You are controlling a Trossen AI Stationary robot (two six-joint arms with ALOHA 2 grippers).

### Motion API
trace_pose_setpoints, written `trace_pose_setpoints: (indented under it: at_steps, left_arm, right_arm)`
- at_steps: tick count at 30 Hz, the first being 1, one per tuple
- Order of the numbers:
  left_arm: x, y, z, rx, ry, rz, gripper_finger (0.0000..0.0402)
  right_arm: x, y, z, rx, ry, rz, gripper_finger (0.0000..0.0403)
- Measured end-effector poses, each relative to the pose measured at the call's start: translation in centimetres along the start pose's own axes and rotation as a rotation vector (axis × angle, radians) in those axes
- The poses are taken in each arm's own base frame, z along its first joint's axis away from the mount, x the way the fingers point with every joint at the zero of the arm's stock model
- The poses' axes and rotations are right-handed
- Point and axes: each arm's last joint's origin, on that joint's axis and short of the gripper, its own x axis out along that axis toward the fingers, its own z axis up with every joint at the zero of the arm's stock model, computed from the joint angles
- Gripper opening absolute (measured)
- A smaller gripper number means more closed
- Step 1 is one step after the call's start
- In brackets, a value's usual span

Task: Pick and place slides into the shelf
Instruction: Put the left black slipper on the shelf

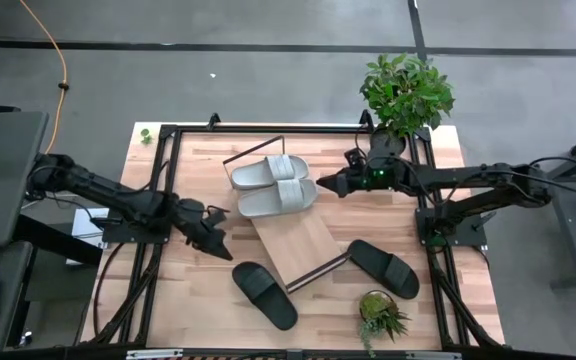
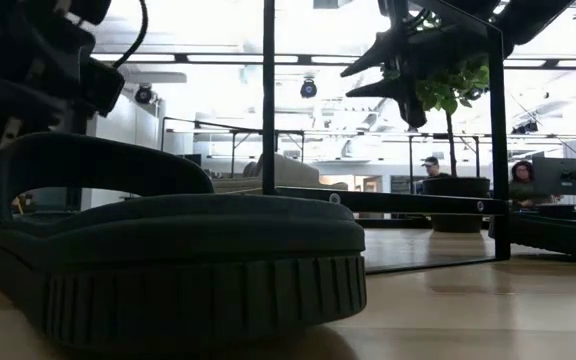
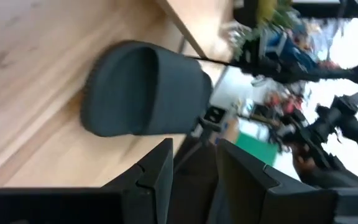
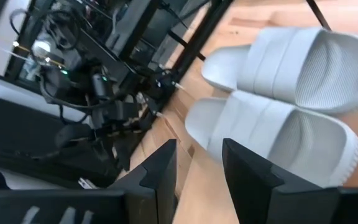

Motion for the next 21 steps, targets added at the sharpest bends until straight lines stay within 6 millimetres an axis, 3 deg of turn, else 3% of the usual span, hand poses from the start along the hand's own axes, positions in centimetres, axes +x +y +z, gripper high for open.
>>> trace_pose_setpoints:
  at_steps: [6,14,21]
  left_arm:
    - [0.3,-0.2,-0.8,0.002,-0.115,0.009,0.0113]
    - [0.4,-0.1,-0.9,0.242,-0.168,0.037,0.0113]
    - [1.4,0.6,-0.9,0.267,-0.065,0.091,0.0113]
  right_arm:
    - [0.1,0.2,-0.6,-0.006,0.046,0.000,0.0119]
    - [0.1,0.5,-1.0,-0.016,0.119,0.061,0.0119]
    - [0.0,0.6,-1.2,-0.054,0.153,0.093,0.0119]
